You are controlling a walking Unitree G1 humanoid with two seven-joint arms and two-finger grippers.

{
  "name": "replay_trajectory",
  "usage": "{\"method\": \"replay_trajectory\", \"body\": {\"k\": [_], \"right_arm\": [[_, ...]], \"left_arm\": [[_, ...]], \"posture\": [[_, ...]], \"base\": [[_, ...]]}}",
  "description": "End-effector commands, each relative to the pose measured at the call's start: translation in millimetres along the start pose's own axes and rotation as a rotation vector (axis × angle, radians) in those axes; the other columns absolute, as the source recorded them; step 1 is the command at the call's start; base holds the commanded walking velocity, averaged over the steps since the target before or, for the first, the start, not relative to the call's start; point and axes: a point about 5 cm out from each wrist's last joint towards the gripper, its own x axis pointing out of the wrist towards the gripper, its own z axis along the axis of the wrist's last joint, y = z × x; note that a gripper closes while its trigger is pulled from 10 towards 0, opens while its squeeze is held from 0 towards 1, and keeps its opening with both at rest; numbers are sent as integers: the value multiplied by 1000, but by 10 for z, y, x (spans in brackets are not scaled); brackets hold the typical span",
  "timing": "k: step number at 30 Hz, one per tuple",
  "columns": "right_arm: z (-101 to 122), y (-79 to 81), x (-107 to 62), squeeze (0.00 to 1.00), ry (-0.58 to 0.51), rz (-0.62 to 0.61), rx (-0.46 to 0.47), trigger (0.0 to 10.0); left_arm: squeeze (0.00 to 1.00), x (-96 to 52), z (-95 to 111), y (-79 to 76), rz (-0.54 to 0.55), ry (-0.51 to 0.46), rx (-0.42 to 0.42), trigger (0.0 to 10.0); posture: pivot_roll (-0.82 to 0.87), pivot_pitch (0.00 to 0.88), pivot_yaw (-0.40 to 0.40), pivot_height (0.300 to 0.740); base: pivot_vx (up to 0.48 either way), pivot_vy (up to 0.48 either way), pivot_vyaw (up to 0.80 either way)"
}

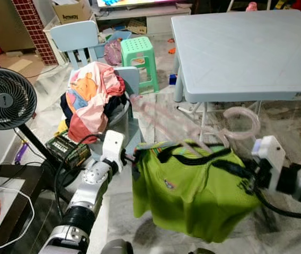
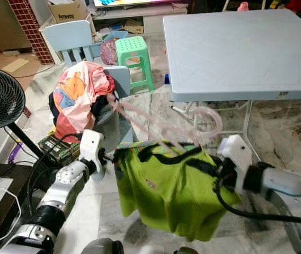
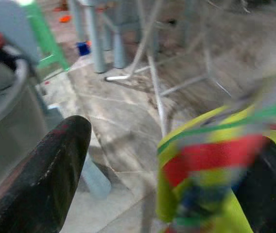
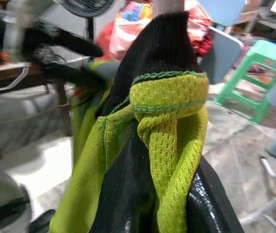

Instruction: Hang hanger

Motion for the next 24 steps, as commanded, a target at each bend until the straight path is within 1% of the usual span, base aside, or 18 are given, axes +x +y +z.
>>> {"method": "replay_trajectory", "body": {"k": [1, 2, 3, 5, 8, 10, 11, 12, 15, 16, 17, 19, 20, 21, 23, 24], "right_arm": [[12, -33, 29, 0, 18, -19, -70, 10000], [-36, -97, 44, 0, 65, -65, -126, 10000], [-64, -132, 50, 0, 90, -84, -149, 10000], [-103, -180, 64, 0, 123, -105, -184, 10000], [-168, -265, 121, 0, 176, -146, -230, 10000], [-199, -293, 178, 0, 203, -147, -273, 10000], [-199, -293, 178, 0, 203, -147, -273, 10000], [-232, -328, 244, 0, 231, -144, -317, 10000], [-268, -350, 301, 0, 253, -116, -368, 10000], [-309, -369, 317, 0, 284, -86, -399, 10000], [-309, -369, 317, 0, 284, -86, -399, 10000], [-377, -361, 283, 0, 335, 11, -400, 10000], [-377, -361, 283, 0, 335, 11, -400, 10000], [-389, -355, 268, 0, 346, 36, -403, 10000], [-429, -338, 212, 0, 373, 119, -394, 10000], [-436, -318, 180, 0, 380, 164, -380, 10000]], "left_arm": [[1000, -21, 50, -40, -72, -13, 85, 10000], [1000, -37, 61, -118, -156, -12, 121, 10000], [1000, -44, 63, -157, -198, -6, 151, 10000], [1000, -60, 54, -227, -276, 11, 218, 10000], [1000, -121, 17, -362, -431, 42, 312, 10000], [1000, -148, 12, -406, -480, 47, 339, 10000], [1000, -148, 12, -406, -480, 47, 339, 10000], [1000, -166, 47, -436, -502, 26, 366, 10000], [1000, -181, 88, -454, -514, 7, 391, 10000], [1000, -187, 130, -446, -506, -16, 439, 10000], [1000, -187, 130, -446, -506, -16, 439, 10000], [1000, -191, 217, -401, -464, -69, 479, 10000], [1000, -191, 217, -401, -464, -69, 479, 10000], [1000, -192, 239, -386, -453, -80, 488, 10000], [1000, -199, 270, -336, -438, -82, 513, 10000], [427, -208, 272, -314, -438, -82, 532, 10000]], "posture": [[-93, 0, 57, 740], [-92, 0, 57, 740], [-89, 0, 53, 740], [-87, 0, 51, 740], [-83, 0, 48, 740], [-83, 0, 48, 740], [-83, 0, 48, 740], [-82, 0, 49, 740], [-77, 0, 48, 740], [-74, 0, 47, 740], [-74, 0, 47, 740], [-65, 0, 43, 740], [-65, 0, 43, 740], [-65, 0, 43, 740], [-61, 0, 45, 740], [-61, 0, 45, 740]], "base": [[0, 0, 0], [0, 0, 0], [0, 0, 0], [0, 0, 0], [0, 0, 0], [0, 0, 0], [0, 0, 0], [0, 0, 0], [0, 0, 0], [0, 0, 0], [0, 0, 0], [0, 0, 0], [0, 0, 0], [0, 0, 0], [0, 0, 0], [0, 0, 0]]}}
